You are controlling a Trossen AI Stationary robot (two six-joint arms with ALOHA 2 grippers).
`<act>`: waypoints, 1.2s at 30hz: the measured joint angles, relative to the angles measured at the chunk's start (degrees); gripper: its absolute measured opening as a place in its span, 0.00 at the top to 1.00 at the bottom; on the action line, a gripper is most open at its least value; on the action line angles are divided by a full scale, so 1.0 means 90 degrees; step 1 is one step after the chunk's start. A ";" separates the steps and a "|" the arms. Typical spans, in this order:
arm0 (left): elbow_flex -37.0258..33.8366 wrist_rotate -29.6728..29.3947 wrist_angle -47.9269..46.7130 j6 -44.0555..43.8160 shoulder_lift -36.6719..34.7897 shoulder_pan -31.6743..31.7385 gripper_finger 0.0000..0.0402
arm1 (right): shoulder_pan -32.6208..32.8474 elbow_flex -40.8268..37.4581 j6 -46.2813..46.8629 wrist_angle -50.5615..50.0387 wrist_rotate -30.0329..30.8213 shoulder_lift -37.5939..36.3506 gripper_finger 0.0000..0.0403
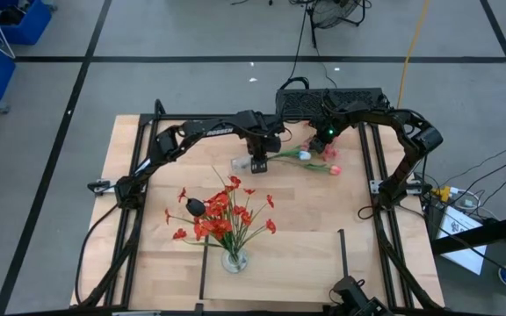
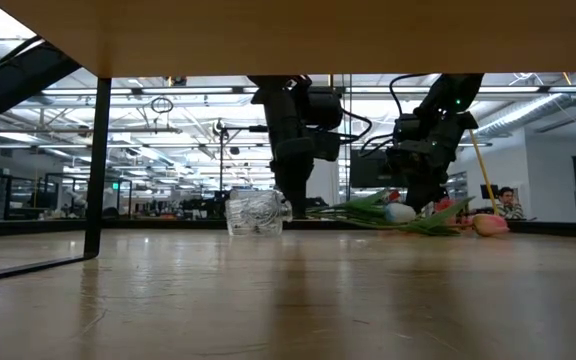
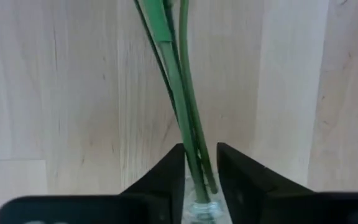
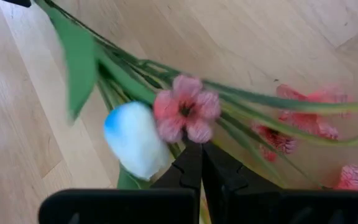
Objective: Pick and place flowers into a vace then onto a shelf
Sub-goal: Put the pink tulip into the transparent vase
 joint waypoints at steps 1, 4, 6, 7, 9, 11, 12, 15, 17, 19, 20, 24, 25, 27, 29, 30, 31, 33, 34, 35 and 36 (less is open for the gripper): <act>0.0000 -0.0004 0.0017 0.0036 0.0000 -0.0002 0.78 | 0.0000 0.0000 0.0000 0.0002 0.0000 0.0000 1.00; 0.0000 0.0038 0.0045 0.0067 0.0000 0.0001 0.85 | -0.0001 0.0000 -0.0002 0.0002 0.0000 0.0000 1.00; 0.0000 0.0032 0.0062 0.0063 0.0000 0.0020 0.91 | 0.0000 0.0000 -0.0001 0.0000 0.0000 0.0000 1.00; 0.0000 0.0023 0.0068 0.0065 0.0000 0.0023 0.94 | 0.0000 0.0000 -0.0002 0.0000 0.0000 0.0000 1.00; 0.0000 0.0009 0.0080 0.0046 0.0000 0.0024 0.97 | 0.0000 0.0000 -0.0002 0.0002 0.0000 0.0000 1.00; 0.0000 -0.0064 0.0074 -0.0058 0.0000 0.0020 0.97 | -0.0002 0.0000 -0.0002 0.0002 0.0002 0.0000 1.00; 0.0000 -0.0100 0.0036 -0.0180 0.0000 0.0012 0.95 | -0.0001 0.0000 -0.0002 0.0002 0.0002 0.0000 1.00; 0.0000 -0.0117 -0.0159 -0.0602 0.0000 0.0012 0.84 | -0.0002 0.0000 -0.0002 0.0002 0.0002 0.0000 1.00; -0.0002 -0.0121 -0.0278 -0.0699 0.0000 0.0017 0.76 | -0.0002 0.0000 -0.0002 0.0002 0.0002 0.0000 1.00; -0.0002 -0.0123 -0.0312 -0.0628 -0.0002 0.0017 0.68 | -0.0001 -0.0001 -0.0002 0.0002 0.0002 0.0000 1.00; -0.0002 -0.0123 -0.0322 -0.0631 -0.0014 0.0017 0.64 | -0.0002 0.0000 -0.0002 0.0006 0.0002 0.0000 1.00; -0.0002 -0.0136 -0.0337 -0.0630 -0.0052 0.0018 0.51 | -0.0002 0.0000 -0.0002 0.0014 0.0002 0.0000 1.00; -0.0002 -0.0190 -0.0372 -0.0630 -0.0065 0.0019 0.47 | 0.0000 0.0000 -0.0002 0.0015 0.0002 0.0000 1.00; -0.0002 -0.0278 -0.0387 -0.0558 -0.0089 0.0019 0.41 | -0.0001 -0.0001 -0.0002 0.0015 0.0002 0.0000 1.00; -0.0001 -0.0290 -0.0387 -0.0501 -0.0172 0.0024 0.36 | -0.0001 -0.0001 -0.0002 0.0015 0.0002 0.0000 1.00; 0.0005 -0.0286 -0.0367 -0.0493 -0.0200 0.0020 0.34 | -0.0002 0.0000 -0.0002 0.0015 0.0002 0.0000 1.00; 0.0007 -0.0277 -0.0369 -0.0437 -0.0263 0.0019 0.32 | -0.0001 0.0000 -0.0002 0.0017 0.0002 0.0000 1.00; 0.0010 -0.0286 -0.0415 -0.0258 -0.0329 0.0016 0.29 | -0.0002 -0.0002 -0.0002 0.0033 0.0002 0.0000 1.00; 0.0015 -0.0289 -0.0445 -0.0229 -0.0345 0.0009 0.28 | -0.0002 -0.0002 -0.0002 0.0047 0.0002 0.0000 1.00; 0.0015 -0.0266 -0.0497 -0.0221 -0.0355 0.0007 0.26 | 0.0000 -0.0002 -0.0002 0.0068 0.0002 0.0000 1.00; 0.0014 -0.0208 -0.0554 -0.0213 -0.0355 0.0005 0.25 | 0.0000 -0.0002 -0.0002 0.0087 0.0002 0.0000 1.00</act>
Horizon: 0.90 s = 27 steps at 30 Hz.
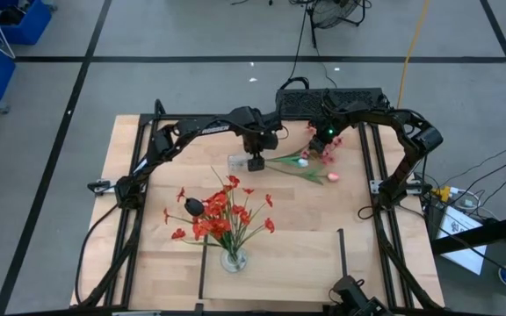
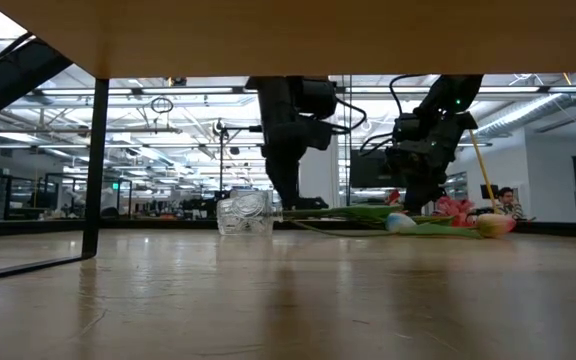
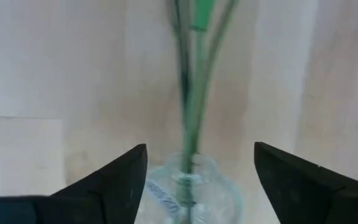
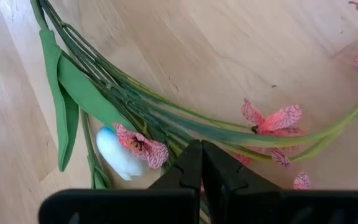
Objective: Pick and place flowers into a vace then onto a shelf
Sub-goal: Put the pink tulip into the transparent vase
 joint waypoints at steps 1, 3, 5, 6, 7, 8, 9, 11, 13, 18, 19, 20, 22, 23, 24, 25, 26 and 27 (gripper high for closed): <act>-0.0002 0.0099 -0.0056 0.0033 0.0000 0.0007 0.25 | -0.0001 0.0000 0.0000 0.0010 0.0000 0.0000 1.00; -0.0002 0.0146 -0.0088 0.0052 0.0000 0.0014 0.24 | 0.0000 -0.0031 0.0000 0.0083 0.0000 0.0000 1.00; -0.0002 0.0098 -0.0049 0.0049 0.0000 0.0019 0.24 | 0.0000 -0.0113 0.0002 0.0193 -0.0002 0.0000 1.00; -0.0002 0.0086 -0.0059 0.0056 0.0000 0.0019 0.24 | 0.0000 -0.0149 0.0051 0.0257 0.0000 0.0002 1.00; -0.0002 0.0092 -0.0078 0.0071 0.0000 0.0019 0.24 | 0.0000 -0.0169 0.0118 0.0327 0.0000 0.0002 1.00; -0.0002 0.0091 -0.0092 0.0084 0.0000 0.0019 0.24 | 0.0000 -0.0172 0.0164 0.0372 0.0000 0.0002 1.00; -0.0002 0.0090 -0.0093 0.0086 0.0000 0.0019 0.24 | 0.0000 -0.0172 0.0178 0.0402 0.0000 0.0002 1.00; -0.0049 0.0089 -0.0080 0.0086 0.0000 0.0019 0.25 | -0.0001 -0.0175 0.0192 0.0385 0.0000 0.0002 1.00; -0.0143 0.0087 -0.0103 0.0084 0.0000 0.0001 0.26 | 0.0000 -0.0177 0.0192 0.0379 0.0000 0.0002 1.00; -0.0539 -0.0127 -0.0090 0.0046 0.0000 -0.0067 0.30 | 0.0000 -0.0177 0.0194 0.0383 -0.0001 0.0002 1.00; -0.0621 -0.0210 -0.0076 0.0011 0.0000 -0.0076 0.30 | 0.0000 -0.0177 0.0196 0.0385 -0.0002 0.0002 1.00; -0.0698 -0.0237 -0.0049 -0.0027 0.0000 -0.0078 0.31 | -0.0001 -0.0177 0.0197 0.0383 0.0000 0.0002 1.00; -0.0873 -0.0249 0.0005 -0.0042 0.0000 -0.0074 0.33 | 0.0000 -0.0177 0.0197 0.0384 -0.0001 0.0002 1.00; -0.0938 -0.0302 0.0055 -0.0056 0.0000 -0.0073 0.35 | 0.0000 -0.0177 0.0200 0.0384 0.0000 0.0002 1.00; -0.0964 -0.0369 0.0064 -0.0024 0.0006 -0.0072 0.36 | 0.0000 -0.0177 0.0213 0.0384 0.0000 0.0002 1.00; -0.0966 -0.0460 0.0055 0.0000 0.0007 -0.0078 0.37 | 0.0000 -0.0177 0.0216 0.0386 0.0000 0.0002 1.00; -0.0966 -0.0504 0.0072 0.0011 0.0007 -0.0078 0.39 | 0.0000 -0.0177 0.0219 0.0391 0.0000 0.0002 1.00; -0.0966 -0.0520 0.0091 0.0013 0.0007 -0.0078 0.41 | 0.0000 -0.0177 0.0219 0.0395 -0.0001 0.0002 1.00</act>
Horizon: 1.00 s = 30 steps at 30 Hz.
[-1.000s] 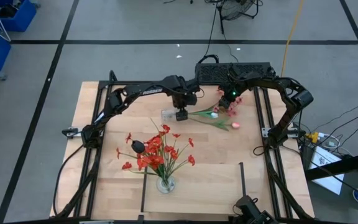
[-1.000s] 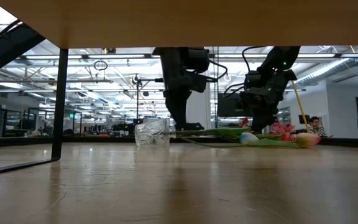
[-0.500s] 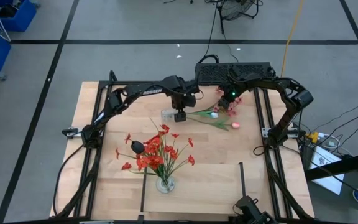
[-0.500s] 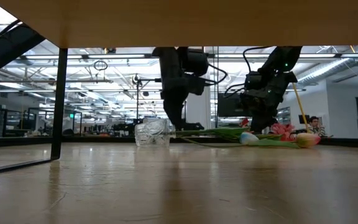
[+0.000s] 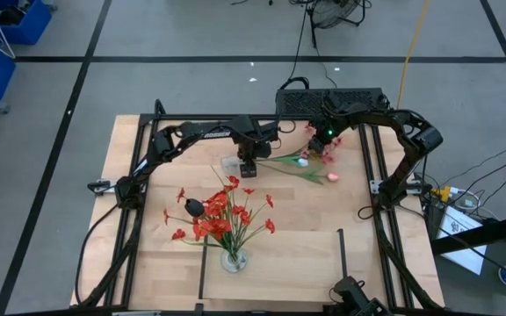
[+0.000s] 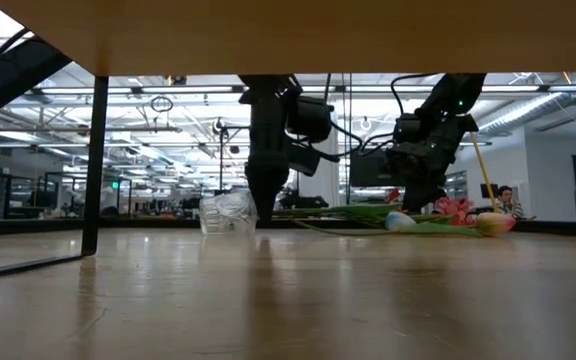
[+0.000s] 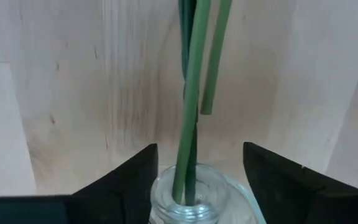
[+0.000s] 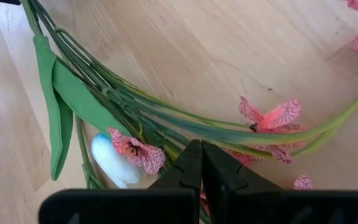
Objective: Pick and place flowers into a vace then onto a shelf
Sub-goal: Put the pink tulip into the transparent vase
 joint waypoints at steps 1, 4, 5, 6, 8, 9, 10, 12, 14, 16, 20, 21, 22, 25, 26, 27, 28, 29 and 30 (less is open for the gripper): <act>0.0000 -0.0010 0.0000 0.0000 0.0000 0.0000 0.43 | 0.0000 0.0000 0.0000 0.0001 0.0001 0.0000 1.00; 0.0000 -0.0010 -0.0022 -0.0053 0.0000 0.0000 0.50 | 0.0000 0.0000 0.0002 0.0001 0.0001 0.0000 1.00; 0.0000 -0.0010 -0.0022 -0.0073 0.0000 0.0000 0.53 | 0.0000 0.0000 0.0002 0.0001 0.0001 0.0000 1.00; 0.0000 -0.0010 -0.0020 -0.0072 0.0000 0.0000 0.57 | 0.0000 0.0000 0.0002 0.0001 0.0001 0.0000 1.00; 0.0000 -0.0010 -0.0024 -0.0064 0.0000 0.0000 0.62 | 0.0000 0.0000 0.0005 0.0001 0.0001 0.0000 1.00; 0.0000 -0.0010 -0.0024 -0.0061 0.0000 0.0000 0.63 | 0.0000 0.0000 0.0007 0.0001 0.0001 0.0000 1.00; 0.0000 -0.0010 -0.0022 -0.0061 0.0000 0.0000 0.63 | 0.0000 0.0000 0.0007 0.0001 0.0001 0.0000 1.00; 0.0000 -0.0012 -0.0015 -0.0081 0.0000 0.0000 0.63 | 0.0000 0.0000 0.0007 0.0001 0.0001 0.0000 1.00; 0.0000 -0.0012 0.0006 -0.0139 0.0000 0.0000 0.63 | 0.0000 0.0000 0.0007 0.0001 0.0001 0.0000 1.00; 0.0000 -0.0046 0.0026 -0.0216 0.0000 0.0002 0.63 | -0.0001 0.0000 0.0007 0.0001 0.0001 0.0000 1.00; 0.0002 -0.0060 0.0064 -0.0290 0.0000 0.0039 0.63 | 0.0000 0.0000 0.0191 0.0004 0.0001 -0.0058 1.00; 0.0002 -0.0022 0.0077 -0.0285 0.0000 0.0044 0.63 | 0.0000 0.0000 0.0234 0.0013 0.0000 -0.0115 1.00; 0.0002 -0.0001 0.0090 -0.0273 0.0000 0.0046 0.63 | 0.0000 0.0000 0.0236 0.0013 -0.0004 -0.0197 1.00; 0.0007 -0.0018 0.0160 -0.0256 0.0000 0.0044 0.63 | 0.0000 0.0000 0.0138 -0.0014 -0.0004 -0.0459 1.00; 0.0010 -0.0009 0.0195 -0.0231 0.0000 0.0044 0.63 | 0.0000 0.0000 0.0158 -0.0008 -0.0001 -0.0539 1.00; 0.0010 0.0037 0.0229 -0.0192 0.0000 0.0044 0.63 | 0.0000 0.0000 0.0245 0.0006 -0.0004 -0.0621 1.00; 0.0012 0.0080 0.0272 -0.0186 0.0000 0.0044 0.63 | -0.0002 0.0000 0.0348 0.0008 -0.0019 -0.0687 1.00; 0.0012 0.0101 0.0306 -0.0199 0.0000 0.0044 0.63 | -0.0002 0.0000 0.0449 -0.0010 -0.0042 -0.0736 1.00; 0.0012 0.0121 0.0331 -0.0216 0.0000 0.0044 0.63 | -0.0003 0.0002 0.0528 -0.0087 -0.0102 -0.0765 1.00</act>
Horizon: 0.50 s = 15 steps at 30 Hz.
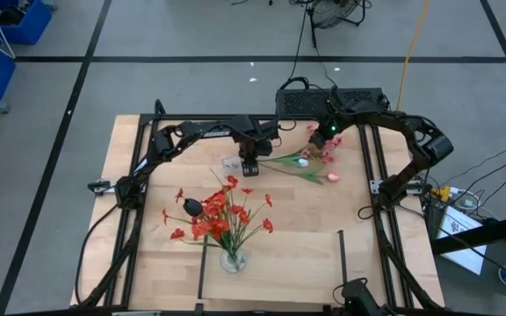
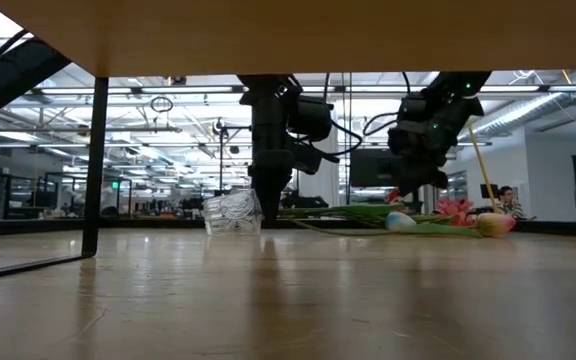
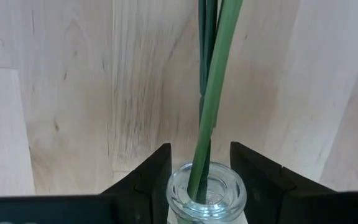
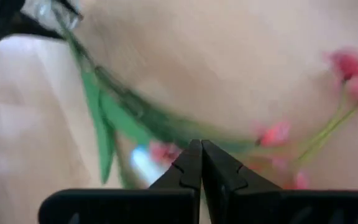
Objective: Pick and place flowers into a vace then onto a shelf
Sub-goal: Put the pink tulip into the transparent vase
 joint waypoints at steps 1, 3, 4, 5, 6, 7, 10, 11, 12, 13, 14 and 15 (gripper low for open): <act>0.0000 0.0021 0.0008 -0.0003 0.0000 0.0002 0.63 | -0.0004 -0.0001 0.0029 -0.0130 -0.0072 -0.0007 1.00; 0.0000 0.0075 0.0012 0.0005 0.0000 0.0021 0.63 | -0.0004 -0.0002 -0.0035 -0.0323 -0.0083 -0.0014 1.00; 0.0000 0.0108 0.0017 0.0010 0.0000 0.0029 0.63 | -0.0004 -0.0002 -0.0114 -0.0400 -0.0068 -0.0051 1.00; 0.0000 0.0133 0.0024 0.0005 0.0000 0.0038 0.63 | -0.0004 -0.0002 -0.0185 -0.0463 -0.0041 -0.0100 1.00; 0.0013 0.0154 0.0024 -0.0001 0.0000 0.0050 0.63 | -0.0004 -0.0002 -0.0188 -0.0464 0.0027 -0.0127 1.00; 0.0030 0.0161 0.0046 -0.0036 0.0000 0.0061 0.63 | -0.0004 -0.0002 -0.0155 -0.0435 0.0119 -0.0149 1.00; 0.0140 0.0352 0.0146 -0.0025 0.0000 0.0066 0.63 | -0.0065 -0.0002 -0.0061 -0.0445 0.0228 -0.0326 1.00; 0.0174 0.0463 0.0172 0.0011 0.0000 0.0063 0.63 | -0.0094 -0.0002 -0.0048 -0.0408 0.0277 -0.0433 1.00; 0.0207 0.0533 0.0210 0.0022 0.0000 0.0063 0.63 | -0.0117 -0.0002 -0.0058 -0.0382 0.0279 -0.0547 1.00; 0.0219 0.0558 0.0246 0.0024 0.0000 0.0063 0.63 | -0.0134 -0.0002 -0.0062 -0.0355 0.0268 -0.0672 1.00; 0.0226 0.0571 0.0262 0.0033 0.0000 0.0059 0.63 | -0.0140 -0.0002 -0.0056 -0.0296 0.0266 -0.0814 1.00; 0.0226 0.0632 0.0267 0.0072 0.0002 0.0058 0.63 | -0.0140 -0.0002 -0.0055 -0.0199 0.0267 -0.0958 1.00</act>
